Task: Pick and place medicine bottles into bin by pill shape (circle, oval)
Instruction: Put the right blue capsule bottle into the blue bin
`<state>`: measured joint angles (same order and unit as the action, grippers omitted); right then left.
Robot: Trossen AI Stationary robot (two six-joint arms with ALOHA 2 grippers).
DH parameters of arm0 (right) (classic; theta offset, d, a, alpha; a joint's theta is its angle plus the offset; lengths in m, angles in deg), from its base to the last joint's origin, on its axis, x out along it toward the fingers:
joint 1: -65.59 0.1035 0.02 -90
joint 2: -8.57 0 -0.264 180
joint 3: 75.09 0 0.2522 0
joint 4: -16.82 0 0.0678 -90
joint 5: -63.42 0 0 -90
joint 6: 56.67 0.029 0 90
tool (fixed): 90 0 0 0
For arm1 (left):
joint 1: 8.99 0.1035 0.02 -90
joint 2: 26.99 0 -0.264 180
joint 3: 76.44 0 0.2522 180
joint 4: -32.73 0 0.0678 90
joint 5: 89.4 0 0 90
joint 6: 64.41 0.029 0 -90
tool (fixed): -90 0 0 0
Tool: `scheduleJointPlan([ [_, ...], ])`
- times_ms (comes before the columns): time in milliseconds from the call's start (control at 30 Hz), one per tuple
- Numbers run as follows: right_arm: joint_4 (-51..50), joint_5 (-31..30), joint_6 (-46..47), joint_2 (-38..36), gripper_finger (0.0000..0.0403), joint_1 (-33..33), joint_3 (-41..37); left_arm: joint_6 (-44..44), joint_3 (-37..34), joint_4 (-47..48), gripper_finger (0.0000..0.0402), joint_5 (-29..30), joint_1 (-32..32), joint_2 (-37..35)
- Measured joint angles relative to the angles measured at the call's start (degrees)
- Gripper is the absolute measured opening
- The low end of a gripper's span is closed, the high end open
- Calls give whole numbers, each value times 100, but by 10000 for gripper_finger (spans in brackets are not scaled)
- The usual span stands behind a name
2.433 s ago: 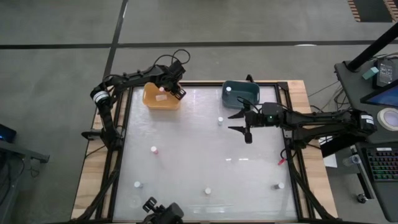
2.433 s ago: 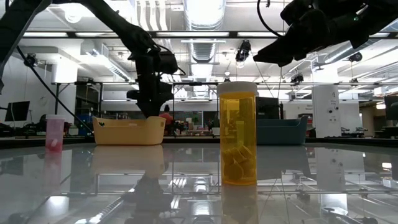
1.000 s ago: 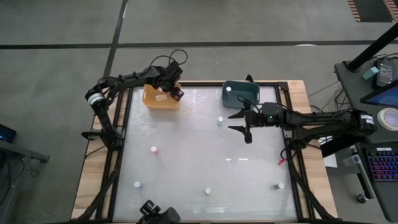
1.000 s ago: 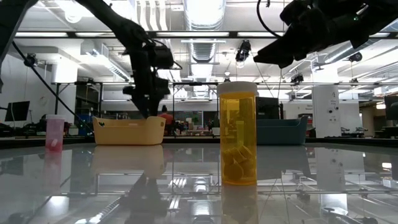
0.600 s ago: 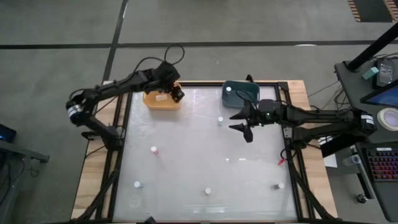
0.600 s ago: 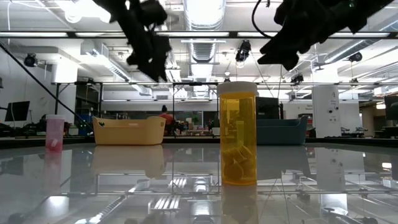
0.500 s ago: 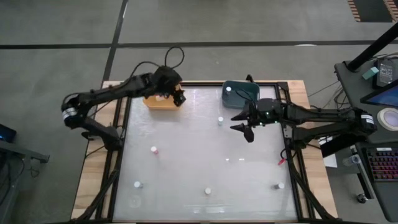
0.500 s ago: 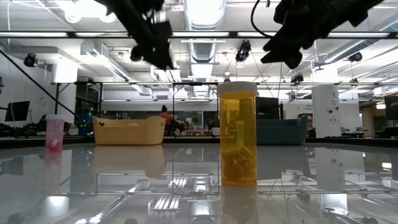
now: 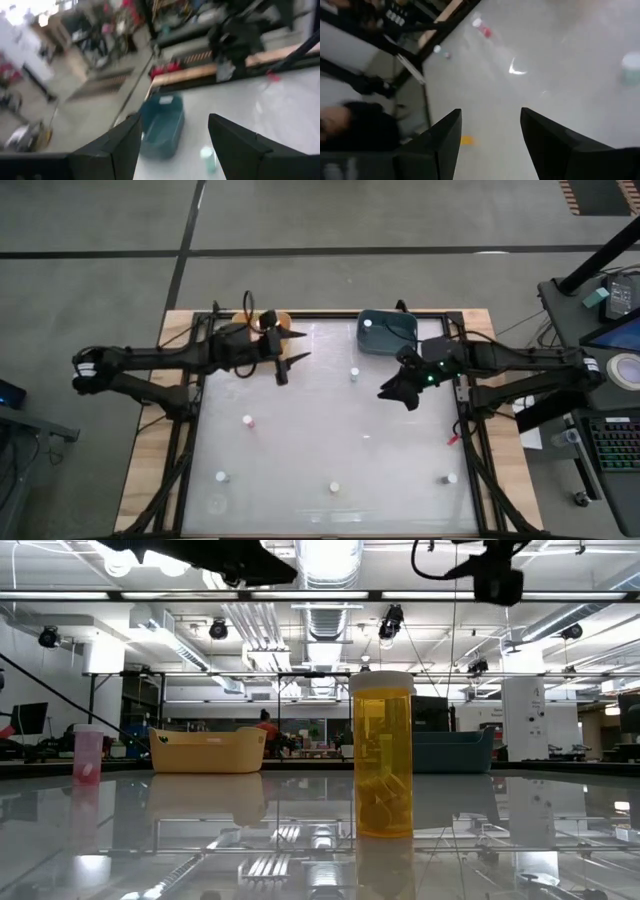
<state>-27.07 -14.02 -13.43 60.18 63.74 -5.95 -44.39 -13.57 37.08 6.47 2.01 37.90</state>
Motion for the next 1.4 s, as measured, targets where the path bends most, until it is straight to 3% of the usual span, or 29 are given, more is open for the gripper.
scheduleJointPlan([
  [267, -371, -5, 1721, 455, 194, 883, 637, 39, -883, -1428, 213, -184, -14, -226],
  [467, -1591, -1, 2636, 1033, 194, 1770, 1180, -70, -930, -1423, 213, -191, -77, -367],
  [667, -2436, -9, 3908, 1488, 194, 2774, 1231, -167, -1056, -1337, 213, -256, -393, -767],
  [1067, -2714, -457, 6231, 1415, 194, 4484, 746, -762, -1272, -1364, 213, -483, -2075, -1759],
  [1400, -2859, -565, 7936, 1404, 196, 5378, 622, -922, -1295, -1355, 212, -472, -3104, -1682],
])
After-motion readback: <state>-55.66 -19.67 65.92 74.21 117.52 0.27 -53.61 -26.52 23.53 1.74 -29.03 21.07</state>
